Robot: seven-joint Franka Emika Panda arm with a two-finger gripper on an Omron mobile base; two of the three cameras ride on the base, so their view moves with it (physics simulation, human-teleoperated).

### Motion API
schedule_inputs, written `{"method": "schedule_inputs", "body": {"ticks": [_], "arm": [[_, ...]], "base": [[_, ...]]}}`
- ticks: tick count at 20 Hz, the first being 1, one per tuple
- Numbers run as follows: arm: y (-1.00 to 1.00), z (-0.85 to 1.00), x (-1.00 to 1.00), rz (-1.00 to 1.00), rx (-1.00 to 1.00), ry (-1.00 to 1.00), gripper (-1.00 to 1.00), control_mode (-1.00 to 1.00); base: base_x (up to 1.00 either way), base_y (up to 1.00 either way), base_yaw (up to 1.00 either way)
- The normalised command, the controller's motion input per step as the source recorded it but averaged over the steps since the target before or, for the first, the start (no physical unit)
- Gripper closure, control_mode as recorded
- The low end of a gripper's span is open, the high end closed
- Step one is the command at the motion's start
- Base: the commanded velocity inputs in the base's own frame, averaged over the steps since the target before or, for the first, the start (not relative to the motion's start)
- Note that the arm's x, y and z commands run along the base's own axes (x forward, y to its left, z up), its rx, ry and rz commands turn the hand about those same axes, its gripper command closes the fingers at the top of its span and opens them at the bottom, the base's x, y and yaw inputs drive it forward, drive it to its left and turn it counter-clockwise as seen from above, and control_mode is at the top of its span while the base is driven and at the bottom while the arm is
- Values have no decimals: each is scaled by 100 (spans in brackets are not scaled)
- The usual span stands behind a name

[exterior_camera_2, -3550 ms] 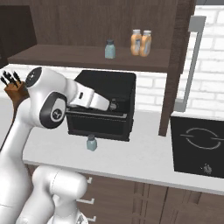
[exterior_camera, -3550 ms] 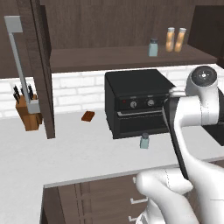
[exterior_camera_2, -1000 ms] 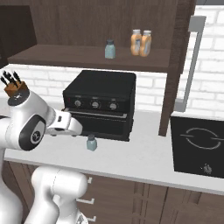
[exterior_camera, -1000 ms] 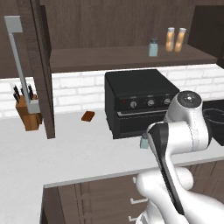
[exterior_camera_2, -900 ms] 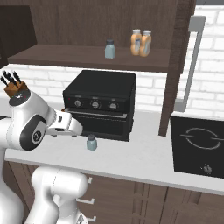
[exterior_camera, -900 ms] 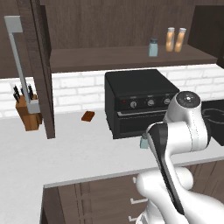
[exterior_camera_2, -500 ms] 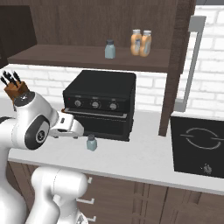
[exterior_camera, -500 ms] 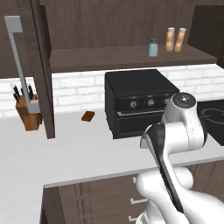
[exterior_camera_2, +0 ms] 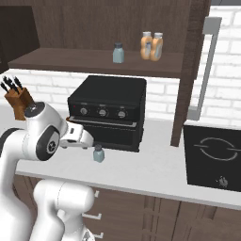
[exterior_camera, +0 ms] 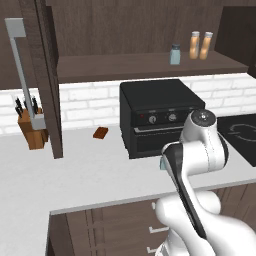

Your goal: Put the shaker and condiment bottle from the counter next to their counterparts in the cabinet.

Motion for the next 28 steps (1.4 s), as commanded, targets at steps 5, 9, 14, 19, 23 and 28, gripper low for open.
{"method": "schedule_inputs", "body": {"ticks": [5, 9, 14, 19, 23, 28], "arm": [[0, -32, 18, 0, 0, -10, -100, -100], [0, -30, 7, 0, 3, -9, -100, -100], [0, -29, 6, 0, 8, -6, -100, -100], [0, -32, 12, 0, 4, -7, -100, -100], [0, -36, 20, 0, 0, -9, -100, -100], [0, -37, 18, 0, 0, -10, -100, -100]], "base": [[0, 0, 0], [0, 0, 0], [0, 0, 0], [0, 0, 0], [0, 0, 0], [0, 0, 0]]}}
